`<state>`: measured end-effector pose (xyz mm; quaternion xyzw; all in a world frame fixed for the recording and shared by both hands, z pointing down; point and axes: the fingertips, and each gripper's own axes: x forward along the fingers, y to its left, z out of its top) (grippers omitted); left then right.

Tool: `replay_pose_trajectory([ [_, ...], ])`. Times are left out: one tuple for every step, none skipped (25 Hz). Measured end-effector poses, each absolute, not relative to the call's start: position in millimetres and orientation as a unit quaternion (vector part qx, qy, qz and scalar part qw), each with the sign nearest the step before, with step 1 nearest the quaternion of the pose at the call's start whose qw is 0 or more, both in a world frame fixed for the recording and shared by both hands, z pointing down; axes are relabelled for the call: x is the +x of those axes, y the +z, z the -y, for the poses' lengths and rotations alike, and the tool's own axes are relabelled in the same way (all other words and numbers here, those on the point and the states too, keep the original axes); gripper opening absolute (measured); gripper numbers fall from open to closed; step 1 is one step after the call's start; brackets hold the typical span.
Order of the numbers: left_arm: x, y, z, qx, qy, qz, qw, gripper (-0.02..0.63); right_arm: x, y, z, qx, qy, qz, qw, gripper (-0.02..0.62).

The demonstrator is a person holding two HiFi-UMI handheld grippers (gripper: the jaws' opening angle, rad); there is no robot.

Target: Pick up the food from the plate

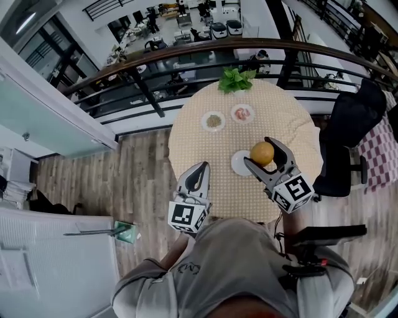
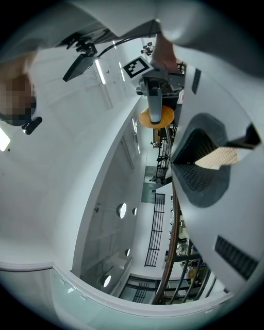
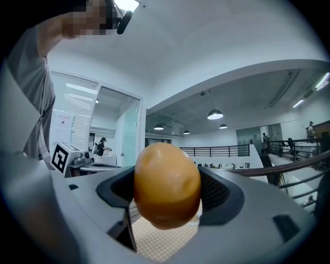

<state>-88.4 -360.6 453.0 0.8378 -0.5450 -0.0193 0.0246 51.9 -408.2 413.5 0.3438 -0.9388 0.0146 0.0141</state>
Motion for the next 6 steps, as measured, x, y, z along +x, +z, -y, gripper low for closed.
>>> replay_pose_trajectory([
  [-87.2,454.1,359.6,0.838,-0.020,0.545,0.026,0.011,52.6,414.5,407.9,0.343,0.015,0.939,0.017,0.350],
  [-85.5,455.5,358.4,0.837,-0.020,0.546,0.028,0.011,53.6,415.0,407.5,0.342,0.015,0.939,0.019,0.350],
  [-83.7,456.9,357.3,0.837,-0.020,0.547,0.029,0.011,54.8,415.4,407.2,0.340,0.016,0.940,0.022,0.350],
  [-81.9,458.2,356.5,0.836,-0.020,0.547,0.031,0.011,56.0,415.6,407.2,0.339,0.016,0.941,0.023,0.350],
  [-80.1,459.1,356.1,0.836,-0.020,0.547,0.033,0.011,57.1,415.7,407.4,0.337,0.016,0.941,0.023,0.350],
  [-78.3,460.0,355.8,0.836,-0.020,0.548,0.034,0.011,58.3,415.8,407.7,0.336,0.016,0.942,0.024,0.350],
])
